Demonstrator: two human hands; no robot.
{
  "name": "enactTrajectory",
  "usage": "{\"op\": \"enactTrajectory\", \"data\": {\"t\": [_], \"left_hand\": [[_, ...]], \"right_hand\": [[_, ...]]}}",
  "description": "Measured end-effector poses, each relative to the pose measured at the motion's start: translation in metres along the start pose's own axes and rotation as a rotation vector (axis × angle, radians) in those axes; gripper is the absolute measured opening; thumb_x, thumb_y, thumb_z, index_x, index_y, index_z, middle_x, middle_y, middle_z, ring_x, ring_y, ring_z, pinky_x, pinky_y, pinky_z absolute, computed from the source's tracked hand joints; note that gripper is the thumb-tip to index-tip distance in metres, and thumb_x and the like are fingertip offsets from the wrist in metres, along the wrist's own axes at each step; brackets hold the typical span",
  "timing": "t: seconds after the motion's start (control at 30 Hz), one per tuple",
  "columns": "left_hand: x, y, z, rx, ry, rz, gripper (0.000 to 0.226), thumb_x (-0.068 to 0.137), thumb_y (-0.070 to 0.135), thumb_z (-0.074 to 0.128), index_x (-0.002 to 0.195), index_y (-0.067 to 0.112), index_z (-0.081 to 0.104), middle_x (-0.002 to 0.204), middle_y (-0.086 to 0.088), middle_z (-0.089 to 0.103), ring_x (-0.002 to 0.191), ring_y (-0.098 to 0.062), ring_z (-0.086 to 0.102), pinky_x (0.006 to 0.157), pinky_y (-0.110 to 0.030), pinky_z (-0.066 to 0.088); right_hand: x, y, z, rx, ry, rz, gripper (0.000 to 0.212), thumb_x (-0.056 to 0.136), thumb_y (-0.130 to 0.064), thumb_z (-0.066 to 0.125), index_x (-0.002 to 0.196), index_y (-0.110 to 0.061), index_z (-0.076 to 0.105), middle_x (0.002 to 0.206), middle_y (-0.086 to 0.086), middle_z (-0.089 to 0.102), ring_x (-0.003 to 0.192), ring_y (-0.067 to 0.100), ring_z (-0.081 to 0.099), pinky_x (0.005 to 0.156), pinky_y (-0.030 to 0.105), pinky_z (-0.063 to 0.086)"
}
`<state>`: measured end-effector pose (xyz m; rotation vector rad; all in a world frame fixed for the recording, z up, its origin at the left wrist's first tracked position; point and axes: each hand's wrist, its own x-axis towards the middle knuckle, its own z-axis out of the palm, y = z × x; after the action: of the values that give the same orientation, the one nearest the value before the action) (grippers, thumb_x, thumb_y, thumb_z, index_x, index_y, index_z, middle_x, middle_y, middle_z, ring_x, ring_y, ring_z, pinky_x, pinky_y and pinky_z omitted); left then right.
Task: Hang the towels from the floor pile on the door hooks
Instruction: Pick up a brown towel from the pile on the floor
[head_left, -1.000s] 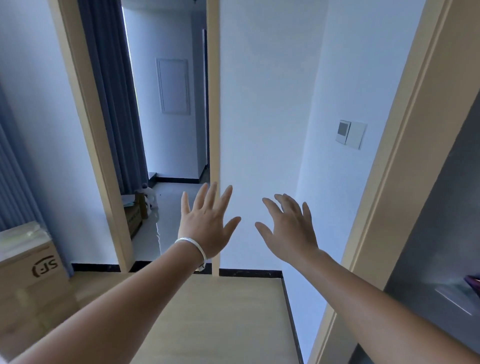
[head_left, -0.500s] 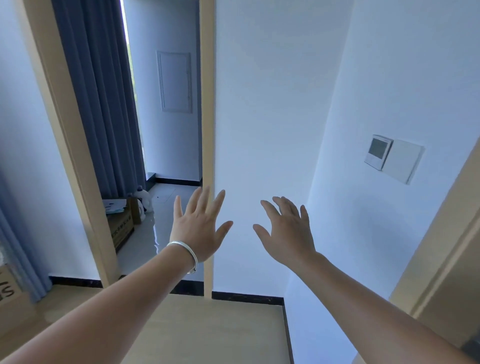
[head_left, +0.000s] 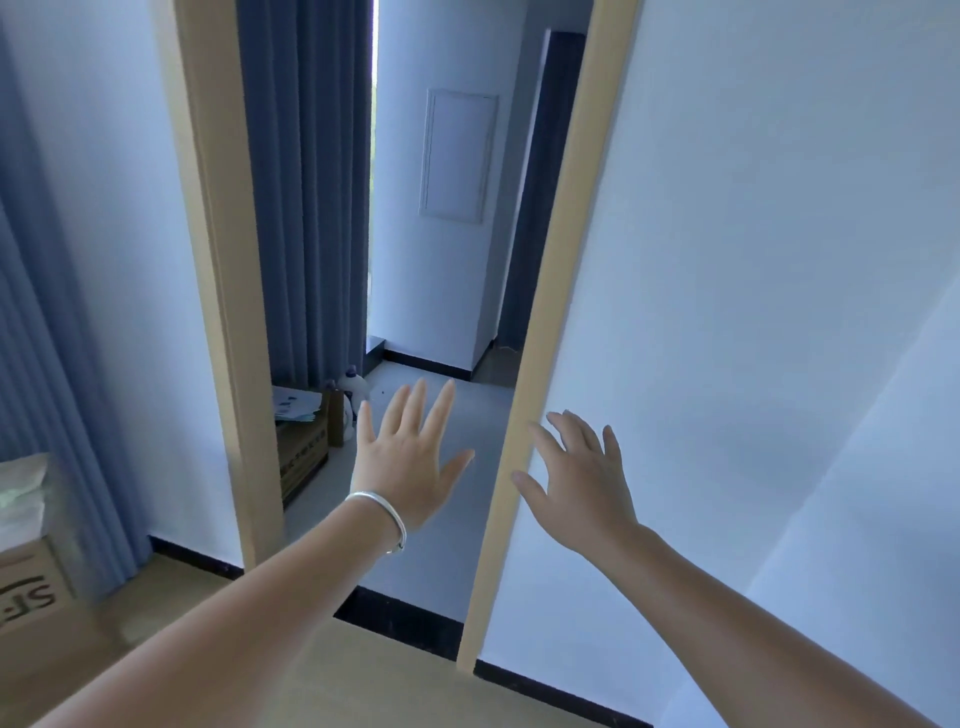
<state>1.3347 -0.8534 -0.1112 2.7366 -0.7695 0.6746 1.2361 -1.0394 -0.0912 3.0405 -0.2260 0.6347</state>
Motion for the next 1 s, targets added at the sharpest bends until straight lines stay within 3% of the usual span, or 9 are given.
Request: {"op": "enactTrajectory", "data": {"t": [0.23,0.6,0.9,1.0], "left_hand": [[0.044,-0.138,0.028,0.094,-0.01,-0.203,0.072,0.091,0.065,0.015,0.149,0.032,-0.014,0.161,-0.002,0.002,0.147,-0.022,-0.001,0.115,-0.055,0.002],[-0.008,-0.325,0.029,0.234,-0.011,-0.652,0.073,0.089,0.066,0.014,0.143,0.037,-0.028,0.161,0.0,-0.003,0.147,-0.02,-0.007,0.117,-0.054,-0.004],[-0.068,-0.429,0.05,0.405,0.036,-1.158,0.077,0.088,0.066,0.024,0.144,0.039,-0.023,0.161,0.0,0.002,0.147,-0.017,-0.001,0.115,-0.051,-0.006],[-0.089,-0.44,0.07,0.456,-0.027,-1.316,0.078,0.088,0.066,0.026,0.147,0.037,-0.016,0.161,-0.001,0.003,0.147,-0.019,0.002,0.115,-0.054,-0.003]], "right_hand": [[0.131,-0.089,0.072,0.058,-0.023,-0.181,0.06,0.094,-0.055,0.039,0.147,-0.029,0.029,0.156,0.002,0.024,0.146,0.019,0.01,0.117,0.052,0.006],[0.244,-0.292,0.174,0.25,-0.1,-0.657,0.061,0.093,-0.054,0.041,0.146,-0.027,0.032,0.154,0.003,0.029,0.145,0.019,0.014,0.116,0.053,0.007],[0.304,-0.45,0.259,0.426,-0.196,-1.111,0.06,0.093,-0.054,0.042,0.147,-0.029,0.03,0.154,0.002,0.029,0.145,0.02,0.015,0.117,0.053,0.009],[0.304,-0.486,0.295,0.468,-0.265,-1.249,0.06,0.092,-0.053,0.046,0.145,-0.028,0.034,0.152,0.002,0.032,0.144,0.02,0.018,0.117,0.053,0.009]]}}
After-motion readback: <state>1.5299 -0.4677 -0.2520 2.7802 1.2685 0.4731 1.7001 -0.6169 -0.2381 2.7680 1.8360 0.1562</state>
